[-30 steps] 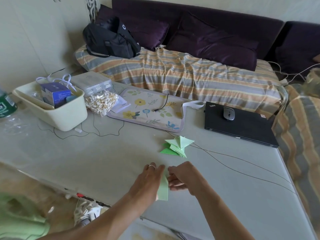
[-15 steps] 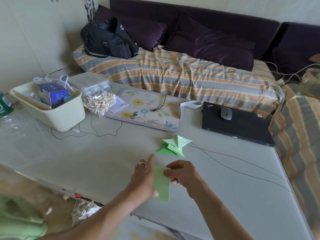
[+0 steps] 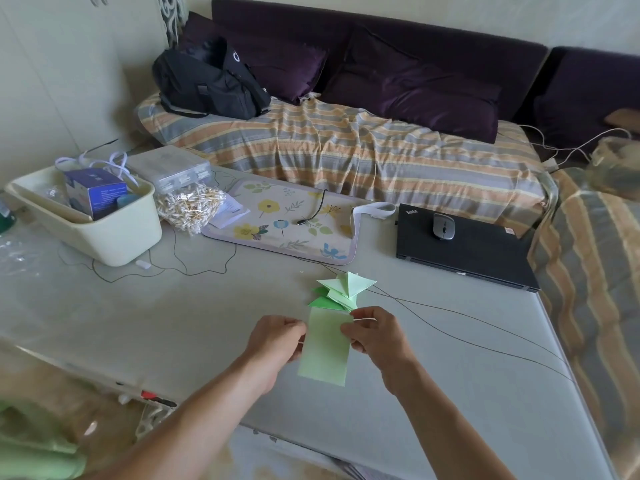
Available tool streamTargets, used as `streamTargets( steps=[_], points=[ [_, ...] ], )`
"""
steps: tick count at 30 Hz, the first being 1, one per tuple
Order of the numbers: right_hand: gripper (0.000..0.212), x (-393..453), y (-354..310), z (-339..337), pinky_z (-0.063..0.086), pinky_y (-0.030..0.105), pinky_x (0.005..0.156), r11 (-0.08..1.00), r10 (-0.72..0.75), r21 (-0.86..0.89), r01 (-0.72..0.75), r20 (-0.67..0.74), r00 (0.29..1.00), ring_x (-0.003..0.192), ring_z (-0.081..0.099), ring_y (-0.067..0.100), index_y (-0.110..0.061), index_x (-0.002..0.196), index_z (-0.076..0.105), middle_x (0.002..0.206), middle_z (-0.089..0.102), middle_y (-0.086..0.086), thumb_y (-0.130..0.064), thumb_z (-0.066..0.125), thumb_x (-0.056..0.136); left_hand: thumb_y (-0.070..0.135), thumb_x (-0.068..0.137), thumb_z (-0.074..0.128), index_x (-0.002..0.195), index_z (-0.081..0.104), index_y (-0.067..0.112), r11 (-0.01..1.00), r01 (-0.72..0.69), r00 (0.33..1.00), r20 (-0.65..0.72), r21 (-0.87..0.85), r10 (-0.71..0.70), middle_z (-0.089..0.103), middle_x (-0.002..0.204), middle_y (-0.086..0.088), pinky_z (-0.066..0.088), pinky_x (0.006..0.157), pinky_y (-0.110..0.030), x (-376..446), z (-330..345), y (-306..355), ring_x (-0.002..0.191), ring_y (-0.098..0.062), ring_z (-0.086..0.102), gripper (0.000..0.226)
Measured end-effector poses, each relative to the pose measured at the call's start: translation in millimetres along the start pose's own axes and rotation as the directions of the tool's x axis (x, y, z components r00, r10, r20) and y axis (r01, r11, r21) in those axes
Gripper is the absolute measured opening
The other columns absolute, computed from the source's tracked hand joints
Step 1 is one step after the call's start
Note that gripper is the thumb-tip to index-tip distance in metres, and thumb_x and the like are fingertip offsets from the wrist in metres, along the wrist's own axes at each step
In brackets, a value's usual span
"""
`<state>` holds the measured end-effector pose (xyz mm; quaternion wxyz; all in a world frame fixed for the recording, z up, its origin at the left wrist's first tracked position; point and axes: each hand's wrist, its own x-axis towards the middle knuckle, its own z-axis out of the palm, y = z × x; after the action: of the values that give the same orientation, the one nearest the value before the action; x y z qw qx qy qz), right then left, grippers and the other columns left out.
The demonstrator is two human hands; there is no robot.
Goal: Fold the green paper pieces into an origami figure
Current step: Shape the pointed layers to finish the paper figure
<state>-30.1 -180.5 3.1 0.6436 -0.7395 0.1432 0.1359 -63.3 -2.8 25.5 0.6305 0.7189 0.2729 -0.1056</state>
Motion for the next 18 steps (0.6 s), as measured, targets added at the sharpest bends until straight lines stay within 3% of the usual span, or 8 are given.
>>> streamTargets(
  steps=[3, 9, 13, 18],
  points=[
    [0.026, 1, 0, -2, 0.059, 0.041, 0.083, 0.999, -0.01, 0.038, 0.01, 0.005, 1.0, 0.075, 0.065, 0.024, -0.01, 0.099, 0.067, 0.093, 0.074, 0.015, -0.004, 0.079, 0.078, 0.005, 0.086, 0.07, 0.08, 0.071, 0.009, 0.999, -0.021, 0.998, 0.062, -0.034, 0.023, 0.067, 0.071, -0.004, 0.048, 0.059, -0.022, -5, 4, 4, 0.057, -0.017, 0.055, 0.007],
    [0.011, -6, -2, -4, 0.051, 0.036, 0.075, 0.991, -0.101, 0.09, 0.101, 0.001, 0.995, 0.07, 0.055, 0.021, -0.007, 0.083, 0.066, 0.072, 0.064, 0.007, 0.001, 0.074, 0.082, 0.008, 0.087, 0.073, 0.086, 0.075, 0.008, 0.995, -0.08, 0.997, -0.024, -0.066, 0.078, 0.062, 0.059, 0.003, 0.048, 0.053, -0.019, -5, 9, 2, 0.048, -0.011, 0.051, 0.003],
    [0.01, -11, -5, -3, 0.05, 0.033, 0.072, 0.985, -0.156, 0.078, 0.157, -0.009, 0.988, 0.065, 0.053, 0.017, -0.008, 0.08, 0.067, 0.065, 0.059, 0.001, -0.004, 0.075, 0.084, 0.01, 0.083, 0.072, 0.088, 0.07, 0.016, 0.991, -0.128, 0.984, -0.129, -0.033, 0.122, 0.067, 0.071, 0.0, 0.046, 0.056, -0.024, -3, 10, 0, 0.052, -0.016, 0.055, 0.008],
    [0.013, -17, -6, 1, 0.048, 0.029, 0.066, 0.966, -0.258, -0.029, 0.257, -0.028, 0.966, 0.063, 0.057, 0.011, -0.012, 0.075, 0.067, 0.065, 0.065, -0.005, -0.01, 0.078, 0.08, 0.009, 0.085, 0.066, 0.079, 0.072, 0.024, 0.986, -0.163, 0.979, -0.117, 0.042, 0.167, 0.065, 0.067, 0.005, 0.049, 0.059, -0.026, -7, 11, 1, 0.056, -0.019, 0.057, 0.018]
  ],
)
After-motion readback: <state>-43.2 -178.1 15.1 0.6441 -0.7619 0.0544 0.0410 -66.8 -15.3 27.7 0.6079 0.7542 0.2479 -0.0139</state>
